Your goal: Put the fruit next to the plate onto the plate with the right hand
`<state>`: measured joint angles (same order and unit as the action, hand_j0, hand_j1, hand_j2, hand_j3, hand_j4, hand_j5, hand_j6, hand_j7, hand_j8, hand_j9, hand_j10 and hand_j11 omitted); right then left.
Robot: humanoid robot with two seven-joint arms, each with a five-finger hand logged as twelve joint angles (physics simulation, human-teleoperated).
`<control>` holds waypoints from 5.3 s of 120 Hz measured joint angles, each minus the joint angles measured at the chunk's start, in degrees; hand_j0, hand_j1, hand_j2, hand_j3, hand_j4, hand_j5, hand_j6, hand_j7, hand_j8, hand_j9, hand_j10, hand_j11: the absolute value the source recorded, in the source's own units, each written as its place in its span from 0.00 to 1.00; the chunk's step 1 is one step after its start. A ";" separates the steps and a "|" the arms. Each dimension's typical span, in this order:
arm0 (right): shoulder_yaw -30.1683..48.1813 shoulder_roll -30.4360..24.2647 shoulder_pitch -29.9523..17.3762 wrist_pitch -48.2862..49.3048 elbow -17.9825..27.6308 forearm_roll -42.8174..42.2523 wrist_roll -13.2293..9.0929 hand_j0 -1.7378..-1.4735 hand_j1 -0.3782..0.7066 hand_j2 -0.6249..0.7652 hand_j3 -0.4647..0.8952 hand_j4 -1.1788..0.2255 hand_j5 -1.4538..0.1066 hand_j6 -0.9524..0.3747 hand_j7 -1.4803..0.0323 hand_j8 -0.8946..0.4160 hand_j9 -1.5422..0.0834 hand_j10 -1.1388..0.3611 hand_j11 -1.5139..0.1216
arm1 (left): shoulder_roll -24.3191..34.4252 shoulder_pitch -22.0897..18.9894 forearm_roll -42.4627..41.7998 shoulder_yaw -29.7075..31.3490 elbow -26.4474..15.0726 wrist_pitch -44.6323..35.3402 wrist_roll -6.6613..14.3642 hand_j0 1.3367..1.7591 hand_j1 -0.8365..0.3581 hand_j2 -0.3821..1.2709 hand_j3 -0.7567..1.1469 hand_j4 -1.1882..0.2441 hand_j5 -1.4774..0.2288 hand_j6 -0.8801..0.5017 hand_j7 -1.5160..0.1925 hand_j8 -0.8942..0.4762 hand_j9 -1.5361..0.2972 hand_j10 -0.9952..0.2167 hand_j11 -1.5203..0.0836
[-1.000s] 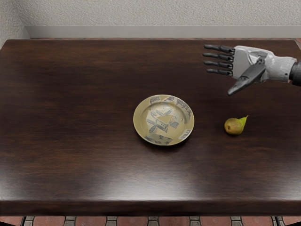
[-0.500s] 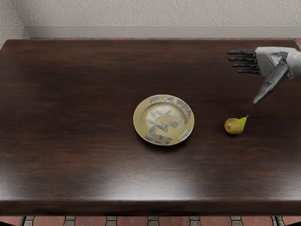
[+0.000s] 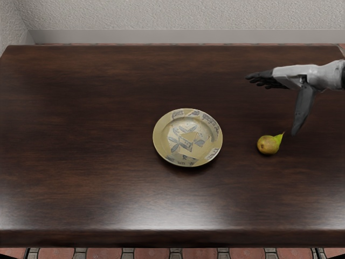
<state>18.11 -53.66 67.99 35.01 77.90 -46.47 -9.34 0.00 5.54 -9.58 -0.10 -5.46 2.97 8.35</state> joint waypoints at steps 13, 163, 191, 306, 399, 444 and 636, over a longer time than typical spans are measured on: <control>0.00 0.87 -0.40 0.00 2.56 -4.05 0.24 0.30 0.03 0.45 0.34 0.84 0.93 0.71 0.98 0.68 0.95 0.76 0.93 | 0.00 0.07 -0.02 0.00 0.00 0.01 0.00 0.76 0.97 0.23 0.40 0.81 0.85 0.62 0.87 0.64 0.82 0.80 0.93; -1.82 -3.82 -13.07 -12.76 4.29 -23.71 21.40 0.30 0.38 0.41 0.34 0.60 0.66 0.47 0.70 0.43 0.69 0.54 0.67 | 0.00 0.00 -0.01 0.00 0.00 0.00 0.00 0.76 0.97 0.23 0.40 0.81 0.85 0.62 0.87 0.64 0.82 0.80 0.93; -3.30 -1.39 -14.58 -16.71 1.71 -24.45 21.15 0.30 0.42 0.40 0.34 0.58 0.63 0.44 0.67 0.41 0.66 0.52 0.64 | 0.00 0.00 -0.04 -0.01 0.00 -0.01 0.00 0.76 0.97 0.23 0.40 0.81 0.85 0.62 0.87 0.64 0.82 0.80 0.93; -4.76 2.96 -16.89 -18.74 -4.77 -25.99 21.21 0.30 0.47 0.40 0.34 0.55 0.60 0.41 0.63 0.37 0.63 0.49 0.61 | 0.00 0.00 -0.01 0.00 -0.01 -0.01 0.00 0.76 0.97 0.23 0.40 0.81 0.85 0.62 0.87 0.64 0.82 0.80 0.93; -4.52 3.02 -18.23 -19.97 -5.35 -25.35 21.24 0.33 0.60 0.45 0.34 0.46 0.49 0.40 0.53 0.42 0.52 0.52 0.48 | 0.00 0.00 0.01 -0.03 -0.02 0.00 -0.01 0.76 0.97 0.23 0.40 0.82 0.85 0.62 0.87 0.64 0.82 0.80 0.93; -4.59 3.03 -18.77 -20.22 -6.43 -25.66 21.21 0.33 0.51 0.55 0.34 0.39 0.45 0.31 0.46 0.33 0.47 0.44 0.44 | 0.00 0.00 -0.01 -0.02 -0.01 -0.02 -0.01 0.76 0.97 0.23 0.40 0.82 0.85 0.62 0.87 0.64 0.82 0.80 0.93; -3.75 8.74 -6.10 -4.97 -4.85 -7.24 13.69 0.33 0.54 0.63 0.34 0.32 0.27 0.39 0.33 0.42 0.33 0.49 0.33 | 0.00 0.00 -0.03 0.00 0.00 -0.01 0.00 0.76 0.97 0.23 0.40 0.81 0.85 0.62 0.87 0.64 0.82 0.80 0.93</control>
<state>14.36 -44.92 61.89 30.04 73.04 -53.71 4.35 0.00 5.54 -9.61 -0.10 -5.47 2.97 8.35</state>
